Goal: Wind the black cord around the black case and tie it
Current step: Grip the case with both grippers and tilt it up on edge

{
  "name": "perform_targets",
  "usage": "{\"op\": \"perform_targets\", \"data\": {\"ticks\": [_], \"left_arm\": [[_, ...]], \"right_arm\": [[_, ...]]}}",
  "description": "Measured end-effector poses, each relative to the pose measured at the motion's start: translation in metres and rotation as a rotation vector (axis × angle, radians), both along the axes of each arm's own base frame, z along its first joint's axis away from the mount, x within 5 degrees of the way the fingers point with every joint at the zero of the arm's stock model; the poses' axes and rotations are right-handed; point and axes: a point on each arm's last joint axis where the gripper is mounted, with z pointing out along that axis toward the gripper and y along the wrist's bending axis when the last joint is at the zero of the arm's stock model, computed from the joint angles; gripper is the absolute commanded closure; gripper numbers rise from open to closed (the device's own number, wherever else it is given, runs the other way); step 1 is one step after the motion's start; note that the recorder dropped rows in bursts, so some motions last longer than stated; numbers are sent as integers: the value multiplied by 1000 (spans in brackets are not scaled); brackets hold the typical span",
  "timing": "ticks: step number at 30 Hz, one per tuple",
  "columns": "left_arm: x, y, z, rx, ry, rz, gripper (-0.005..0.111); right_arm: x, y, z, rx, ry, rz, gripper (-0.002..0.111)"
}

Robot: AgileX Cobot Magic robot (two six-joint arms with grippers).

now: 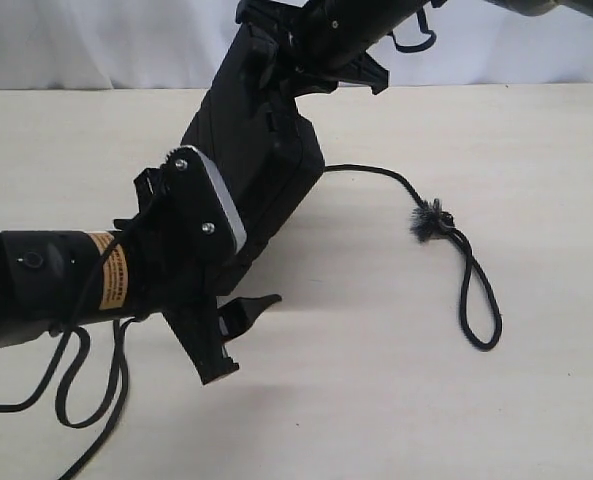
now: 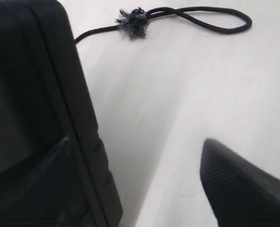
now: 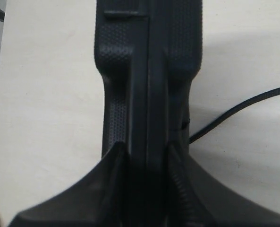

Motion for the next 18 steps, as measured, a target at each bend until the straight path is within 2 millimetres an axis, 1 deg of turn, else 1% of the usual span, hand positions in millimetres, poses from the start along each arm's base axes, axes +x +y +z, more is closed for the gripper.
{"op": "perform_targets", "data": {"ticks": [4, 7, 9, 11, 12, 14, 16, 18], "left_arm": [[8, 0, -14, -17, 18, 10, 34], [19, 9, -17, -81, 18, 102, 34], [28, 18, -14, -115, -6, 179, 34], [31, 23, -8, -132, -42, 212, 34], [31, 24, -6, -133, -55, 211, 34], [30, 25, 5, -150, -100, 205, 34], [29, 26, 11, -179, -107, 220, 34], [28, 27, 10, -185, -83, 235, 34]], "right_arm": [[0, 0, 0, 2, -1, -1, 104], [1, 0, 1, 5, -17, -4, 104], [2, 0, 1, 1, -32, 4, 104], [2, -1, 1, -2, -34, 8, 104], [2, -1, 1, -2, -34, 8, 104], [2, -1, 1, -3, -32, 9, 104], [2, 0, 1, 7, -27, 8, 104], [1, 1, 2, 22, -20, 8, 104]]}}
